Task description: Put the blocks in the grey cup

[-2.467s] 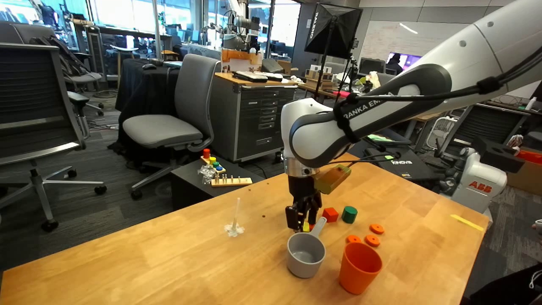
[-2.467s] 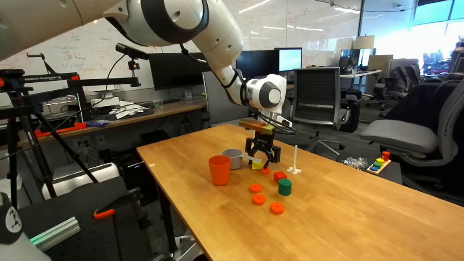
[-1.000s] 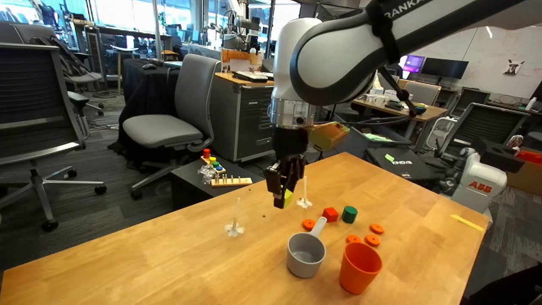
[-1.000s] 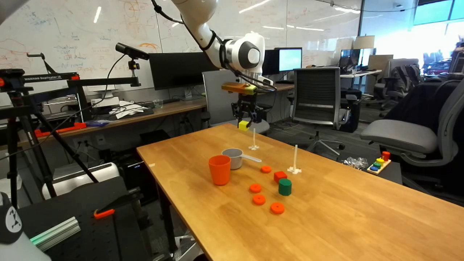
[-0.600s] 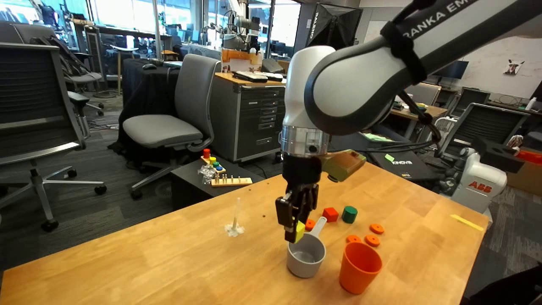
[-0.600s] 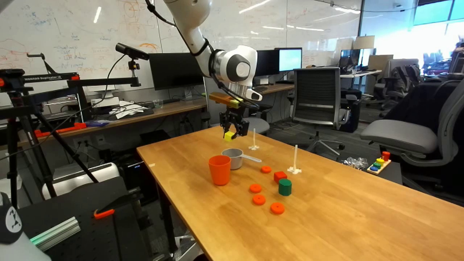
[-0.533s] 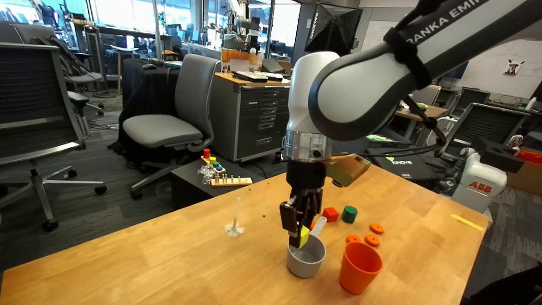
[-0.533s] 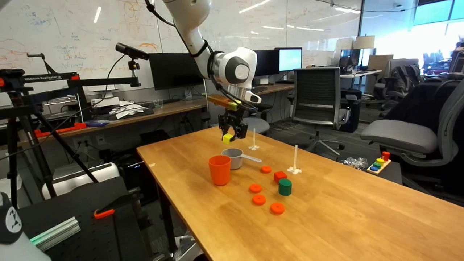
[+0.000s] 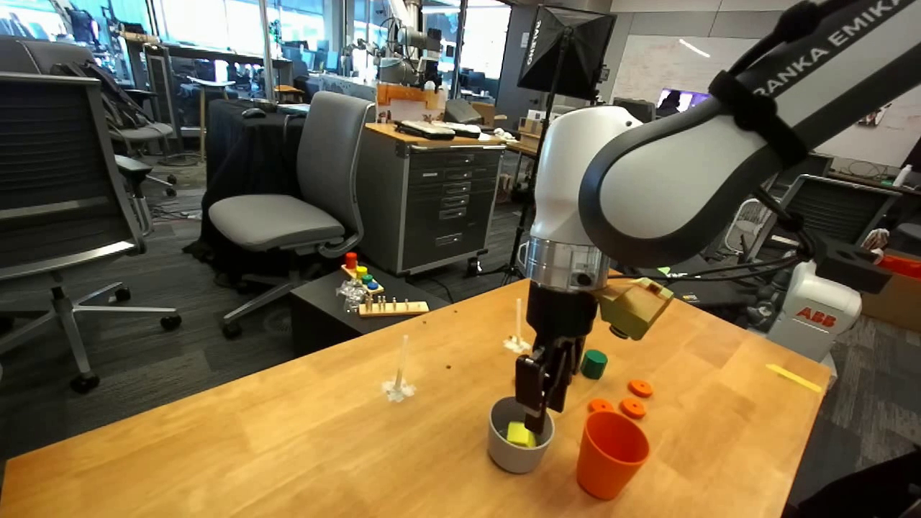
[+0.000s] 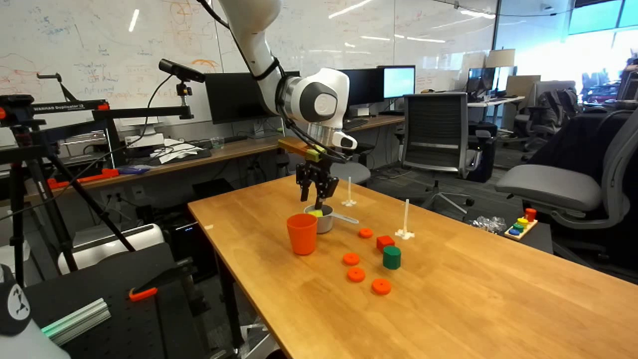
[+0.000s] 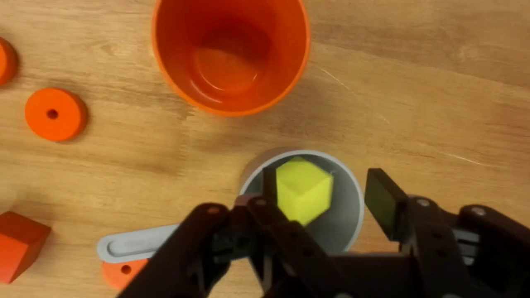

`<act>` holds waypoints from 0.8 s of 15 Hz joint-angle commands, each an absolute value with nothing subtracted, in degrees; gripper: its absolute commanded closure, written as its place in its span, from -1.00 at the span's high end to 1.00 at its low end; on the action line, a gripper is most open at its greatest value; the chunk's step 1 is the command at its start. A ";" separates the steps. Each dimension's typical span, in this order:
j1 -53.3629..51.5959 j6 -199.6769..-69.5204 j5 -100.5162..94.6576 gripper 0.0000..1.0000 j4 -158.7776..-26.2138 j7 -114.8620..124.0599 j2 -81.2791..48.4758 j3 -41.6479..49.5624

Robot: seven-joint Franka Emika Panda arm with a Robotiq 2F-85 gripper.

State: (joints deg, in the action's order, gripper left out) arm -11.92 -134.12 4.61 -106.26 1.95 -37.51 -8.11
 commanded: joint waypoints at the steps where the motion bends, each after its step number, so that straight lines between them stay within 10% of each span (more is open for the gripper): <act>1: -11.92 -135.83 3.23 0.82 -110.93 3.11 -33.34 -7.17; 12: -7.93 -135.77 -0.02 1.00 -109.59 7.49 -33.20 0.31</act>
